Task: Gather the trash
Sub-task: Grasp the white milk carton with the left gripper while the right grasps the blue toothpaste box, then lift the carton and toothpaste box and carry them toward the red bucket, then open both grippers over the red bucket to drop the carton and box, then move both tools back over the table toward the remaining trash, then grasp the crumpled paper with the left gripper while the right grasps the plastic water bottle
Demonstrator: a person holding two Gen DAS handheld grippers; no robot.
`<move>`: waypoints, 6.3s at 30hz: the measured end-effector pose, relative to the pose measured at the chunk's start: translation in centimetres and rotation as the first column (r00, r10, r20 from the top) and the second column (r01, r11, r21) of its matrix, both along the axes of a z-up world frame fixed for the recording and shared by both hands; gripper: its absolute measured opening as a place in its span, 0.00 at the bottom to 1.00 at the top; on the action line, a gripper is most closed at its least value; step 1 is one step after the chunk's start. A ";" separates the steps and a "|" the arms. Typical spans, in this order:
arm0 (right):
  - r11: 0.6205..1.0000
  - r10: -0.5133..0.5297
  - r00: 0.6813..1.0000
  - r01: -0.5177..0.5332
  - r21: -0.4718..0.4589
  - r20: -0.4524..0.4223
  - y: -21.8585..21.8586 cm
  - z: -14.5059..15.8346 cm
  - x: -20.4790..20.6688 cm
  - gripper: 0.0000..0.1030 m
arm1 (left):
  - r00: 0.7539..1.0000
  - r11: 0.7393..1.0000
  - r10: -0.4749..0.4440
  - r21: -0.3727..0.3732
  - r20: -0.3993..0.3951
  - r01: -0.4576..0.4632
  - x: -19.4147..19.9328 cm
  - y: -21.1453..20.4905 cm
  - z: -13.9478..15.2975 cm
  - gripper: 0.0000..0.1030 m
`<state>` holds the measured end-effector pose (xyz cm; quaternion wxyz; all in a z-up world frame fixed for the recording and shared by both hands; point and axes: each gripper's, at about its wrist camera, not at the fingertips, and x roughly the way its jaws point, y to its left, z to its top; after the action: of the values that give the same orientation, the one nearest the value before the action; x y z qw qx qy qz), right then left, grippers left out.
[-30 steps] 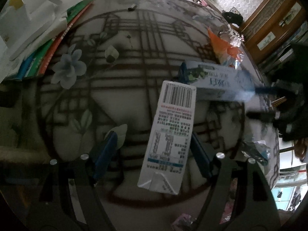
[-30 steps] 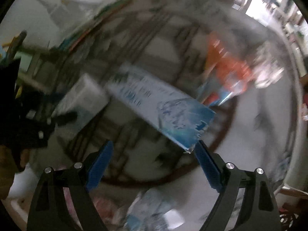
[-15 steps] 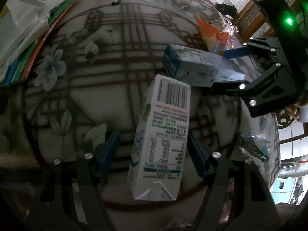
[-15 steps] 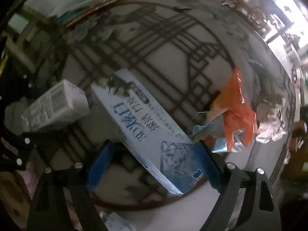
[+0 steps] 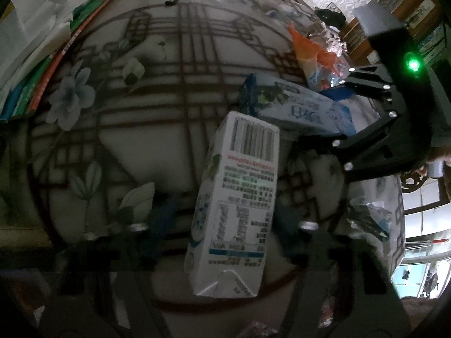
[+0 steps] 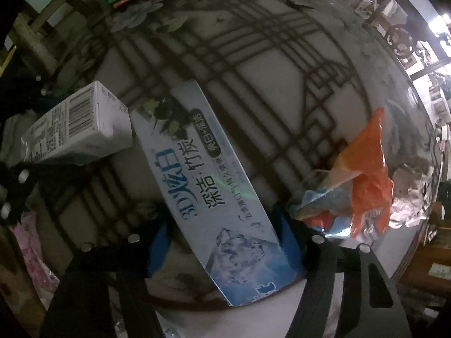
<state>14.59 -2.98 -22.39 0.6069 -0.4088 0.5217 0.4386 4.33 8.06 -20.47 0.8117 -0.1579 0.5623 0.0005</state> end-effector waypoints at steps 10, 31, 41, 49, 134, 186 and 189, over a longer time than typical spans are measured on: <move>0.920 -0.306 0.946 0.323 0.221 -0.112 -5.6 4.4 -0.9 0.48 | 0.997 1.000 0.024 -0.004 0.078 -0.024 -0.8 0.1 2.4 0.38; 0.521 -0.758 0.637 0.722 0.456 -0.143 -19.4 13.8 -8.3 0.47 | 0.948 0.983 -0.173 -0.018 0.267 0.184 -0.9 -9.5 9.8 0.38; 0.397 -0.852 0.503 0.802 0.446 -0.147 -26.1 13.2 -9.7 0.47 | 0.932 0.967 -0.239 -0.023 0.272 0.255 -1.6 -13.2 10.1 0.38; 0.353 -0.874 0.462 0.818 0.454 -0.153 -29.6 13.1 -10.5 0.47 | 0.930 0.964 -0.249 -0.021 0.270 0.264 -2.2 -15.3 10.3 0.38; 0.124 -0.941 0.228 0.920 0.373 -0.249 -51.8 10.6 -8.8 0.74 | 0.878 0.894 -0.417 -0.066 0.234 0.442 4.2 -37.4 8.9 0.68; 0.407 -0.821 0.471 0.879 0.248 -0.323 -22.8 7.0 -16.0 0.84 | 0.971 0.973 -0.228 -0.025 0.074 0.230 -5.7 -8.9 3.1 0.35; 0.429 -0.810 0.486 0.873 0.233 -0.328 -22.1 6.5 -16.2 0.84 | 0.967 0.969 -0.242 -0.020 0.076 0.244 -5.8 -9.3 3.1 0.46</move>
<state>-1.60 -25.09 -15.85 0.7634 0.0676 0.6113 0.1976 -1.43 -1.21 -17.35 0.8232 -0.0995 0.5474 -0.1131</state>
